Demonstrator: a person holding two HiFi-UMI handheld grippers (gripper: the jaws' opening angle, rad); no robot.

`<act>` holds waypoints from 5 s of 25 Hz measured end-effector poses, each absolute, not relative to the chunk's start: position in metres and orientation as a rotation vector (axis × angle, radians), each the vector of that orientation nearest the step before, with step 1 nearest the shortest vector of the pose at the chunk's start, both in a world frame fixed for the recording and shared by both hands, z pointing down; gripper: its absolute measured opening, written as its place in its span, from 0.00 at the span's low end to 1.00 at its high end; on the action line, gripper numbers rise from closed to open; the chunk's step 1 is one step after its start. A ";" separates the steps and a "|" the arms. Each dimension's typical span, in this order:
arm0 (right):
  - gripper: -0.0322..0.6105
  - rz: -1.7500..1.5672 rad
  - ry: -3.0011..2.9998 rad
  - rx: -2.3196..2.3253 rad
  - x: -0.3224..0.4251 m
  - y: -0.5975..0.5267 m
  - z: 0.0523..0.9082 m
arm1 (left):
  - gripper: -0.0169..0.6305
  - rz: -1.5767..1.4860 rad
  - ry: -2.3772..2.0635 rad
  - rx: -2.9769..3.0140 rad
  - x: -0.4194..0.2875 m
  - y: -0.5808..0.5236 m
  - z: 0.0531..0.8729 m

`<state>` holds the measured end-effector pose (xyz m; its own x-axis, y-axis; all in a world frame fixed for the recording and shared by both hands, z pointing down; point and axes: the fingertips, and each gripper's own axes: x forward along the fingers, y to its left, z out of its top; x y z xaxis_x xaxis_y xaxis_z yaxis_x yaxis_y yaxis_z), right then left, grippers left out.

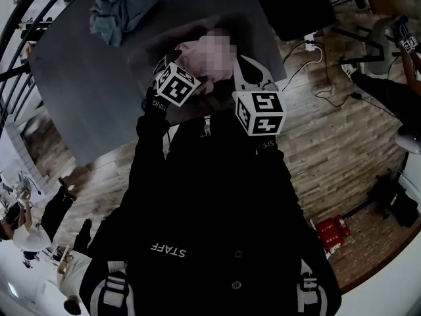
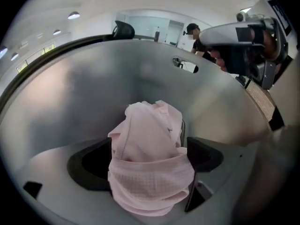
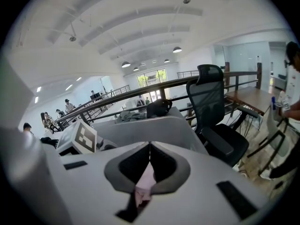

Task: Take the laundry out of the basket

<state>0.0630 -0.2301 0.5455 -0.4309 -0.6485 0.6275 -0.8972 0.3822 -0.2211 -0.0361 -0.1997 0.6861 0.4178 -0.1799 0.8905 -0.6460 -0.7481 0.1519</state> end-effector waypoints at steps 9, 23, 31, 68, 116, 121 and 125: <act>0.07 0.783 -2.186 1.334 0.069 -0.235 0.555 | 0.90 1.434 -0.545 2.170 -0.032 -0.197 0.729; 0.07 0.797 -2.167 1.348 0.083 -0.234 0.560 | 0.93 1.534 -0.504 2.093 -0.018 -0.193 0.785; 0.07 0.803 -2.151 1.346 0.085 -0.231 0.563 | 0.91 1.539 -0.515 2.093 -0.019 -0.193 0.787; 0.07 0.460 -2.393 1.707 0.118 -0.217 0.383 | 0.50 0.507 -1.234 2.417 -0.039 -0.216 0.432; 0.07 -0.068 -2.610 1.757 0.063 -0.206 0.256 | 0.50 -0.111 -1.831 2.497 -0.096 -0.201 0.263; 0.07 -0.080 -2.603 1.753 0.063 -0.206 0.255 | 0.50 -0.124 -1.840 2.485 -0.097 -0.202 0.261; 0.07 -0.079 -2.599 1.756 0.064 -0.205 0.254 | 0.50 -0.119 -1.840 2.485 -0.097 -0.202 0.260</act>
<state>0.0641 -0.2054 0.2540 -0.3736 -0.9273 -0.0245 -0.9271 0.3723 0.0439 -0.0966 -0.2017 0.2603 0.2905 -0.9563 -0.0333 -0.9527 -0.2923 0.0837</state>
